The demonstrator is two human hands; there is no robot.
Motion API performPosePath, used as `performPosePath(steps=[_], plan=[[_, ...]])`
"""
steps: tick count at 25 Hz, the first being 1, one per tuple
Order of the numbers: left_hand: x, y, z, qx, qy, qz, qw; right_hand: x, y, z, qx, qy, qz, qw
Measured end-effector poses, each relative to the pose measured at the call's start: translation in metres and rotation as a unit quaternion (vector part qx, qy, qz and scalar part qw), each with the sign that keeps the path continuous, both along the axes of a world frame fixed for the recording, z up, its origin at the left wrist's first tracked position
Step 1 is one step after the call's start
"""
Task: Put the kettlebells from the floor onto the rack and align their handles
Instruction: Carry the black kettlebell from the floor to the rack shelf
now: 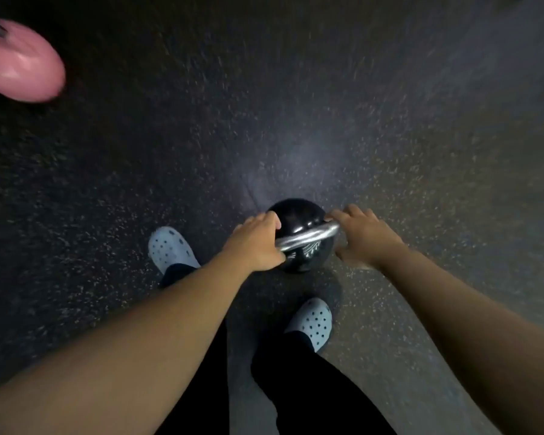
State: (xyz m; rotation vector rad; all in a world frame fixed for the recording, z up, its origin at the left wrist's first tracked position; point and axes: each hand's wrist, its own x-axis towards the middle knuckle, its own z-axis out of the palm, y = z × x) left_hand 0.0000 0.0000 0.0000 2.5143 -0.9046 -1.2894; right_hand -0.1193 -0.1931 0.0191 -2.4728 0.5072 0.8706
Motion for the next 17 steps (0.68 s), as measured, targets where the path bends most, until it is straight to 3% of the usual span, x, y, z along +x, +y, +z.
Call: performPosePath(steps=[4,7,10,14,17], plan=[[-0.002,-0.003,-0.063,-0.009,0.09,-0.005,0.996,0.013,0.01,-0.059,-0.023,0.009,0.035,0.999],[0.006,0.001,-0.064,-0.055,0.153,0.009,0.987,0.03,0.006,-0.064,0.035,0.022,0.069,0.997],[0.044,0.006,-0.04,-0.072,0.124,0.016,0.99,0.061,0.01,-0.038,0.064,0.037,0.069,0.995],[0.116,0.006,0.021,-0.099,0.114,-0.043,0.988,0.111,0.02,0.023,0.111,0.02,-0.043,0.993],[0.179,0.014,0.071,-0.117,0.091,-0.036,0.988,0.173,0.031,0.075,0.134,-0.015,-0.094,0.986]])
